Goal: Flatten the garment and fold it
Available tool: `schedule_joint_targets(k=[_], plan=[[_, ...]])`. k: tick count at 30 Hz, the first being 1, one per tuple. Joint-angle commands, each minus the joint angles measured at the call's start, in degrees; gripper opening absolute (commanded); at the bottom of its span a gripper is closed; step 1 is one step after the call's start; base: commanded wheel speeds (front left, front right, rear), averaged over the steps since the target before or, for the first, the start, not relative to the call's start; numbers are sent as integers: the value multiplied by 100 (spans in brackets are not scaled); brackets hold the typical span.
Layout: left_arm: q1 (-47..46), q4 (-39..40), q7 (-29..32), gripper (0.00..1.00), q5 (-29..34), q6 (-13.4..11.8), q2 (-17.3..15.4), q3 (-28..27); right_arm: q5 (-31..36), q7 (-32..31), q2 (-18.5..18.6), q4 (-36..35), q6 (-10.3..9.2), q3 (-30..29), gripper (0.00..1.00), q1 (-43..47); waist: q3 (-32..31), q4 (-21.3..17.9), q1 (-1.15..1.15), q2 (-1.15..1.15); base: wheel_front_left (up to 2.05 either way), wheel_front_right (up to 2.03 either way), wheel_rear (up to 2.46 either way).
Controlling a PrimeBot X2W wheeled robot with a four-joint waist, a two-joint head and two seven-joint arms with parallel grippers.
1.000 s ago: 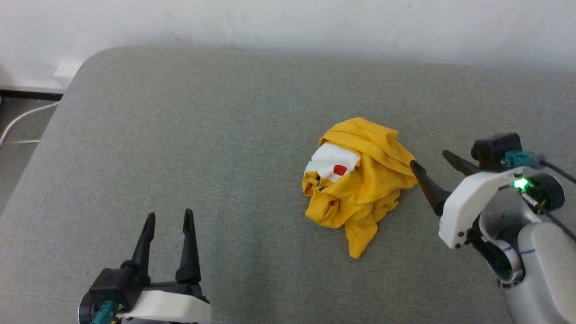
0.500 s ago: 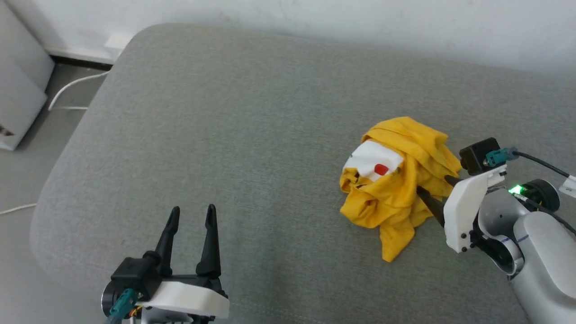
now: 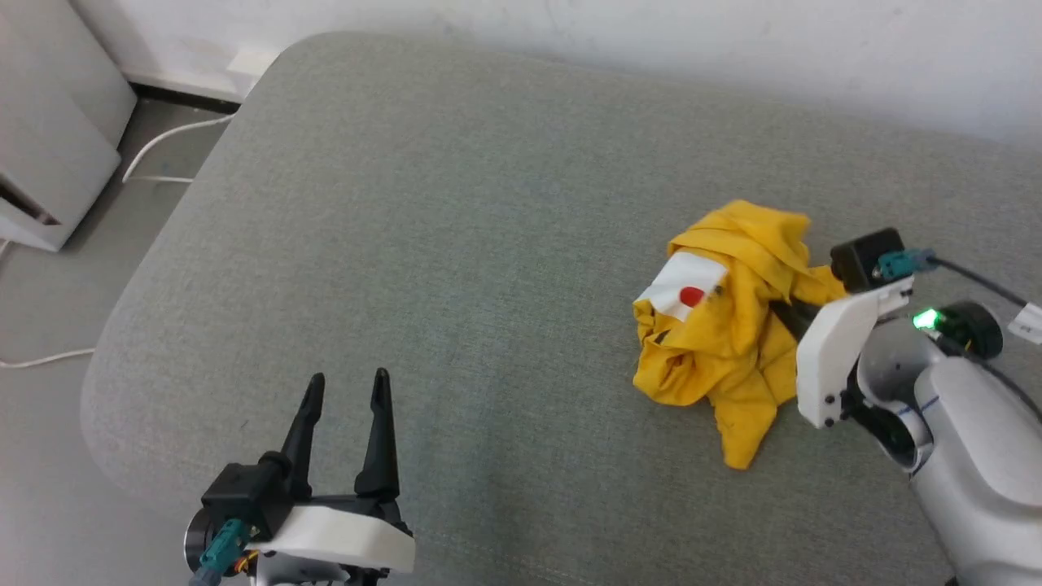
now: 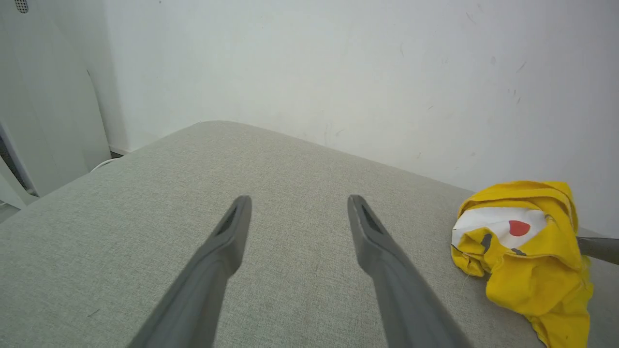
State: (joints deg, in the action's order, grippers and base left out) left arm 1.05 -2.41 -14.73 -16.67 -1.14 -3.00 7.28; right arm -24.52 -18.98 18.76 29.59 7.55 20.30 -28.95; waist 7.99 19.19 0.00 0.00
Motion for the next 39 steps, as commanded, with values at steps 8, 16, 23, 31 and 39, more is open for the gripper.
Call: schedule_joint_targets(k=[8, 16, 23, 31, 39], plan=[[137, 36, -27, 100, 19, -50, 12, -98, -257, 308, 223, -571, -6, -377, 0, -297, -341, -462, 0, 0, 0, 0, 0], [249, 67, -27, 100, 30, -42, 12, -155, -133, 46, 494, -1243, -6, -1699, 0, 929, -317, -773, 0, 0, 0, 0, 0], [212, 41, -27, 100, 55, 11, 13, -185, 582, -119, 190, -1528, -6, -2632, 3, 2402, -240, -926, 0, 0, 0, 0, 0], [181, -40, -27, 100, 73, 21, 13, -178, 799, -76, -281, -1926, -6, -2771, 100, 2443, -353, -1042, 0, 0, 0, 0, 0], [219, -41, -27, 100, -11, -4, 13, -108, 523, -698, 1, -3098, -6, -2218, 100, 1825, -406, -946, 0, 0, 0, 0, 0]])
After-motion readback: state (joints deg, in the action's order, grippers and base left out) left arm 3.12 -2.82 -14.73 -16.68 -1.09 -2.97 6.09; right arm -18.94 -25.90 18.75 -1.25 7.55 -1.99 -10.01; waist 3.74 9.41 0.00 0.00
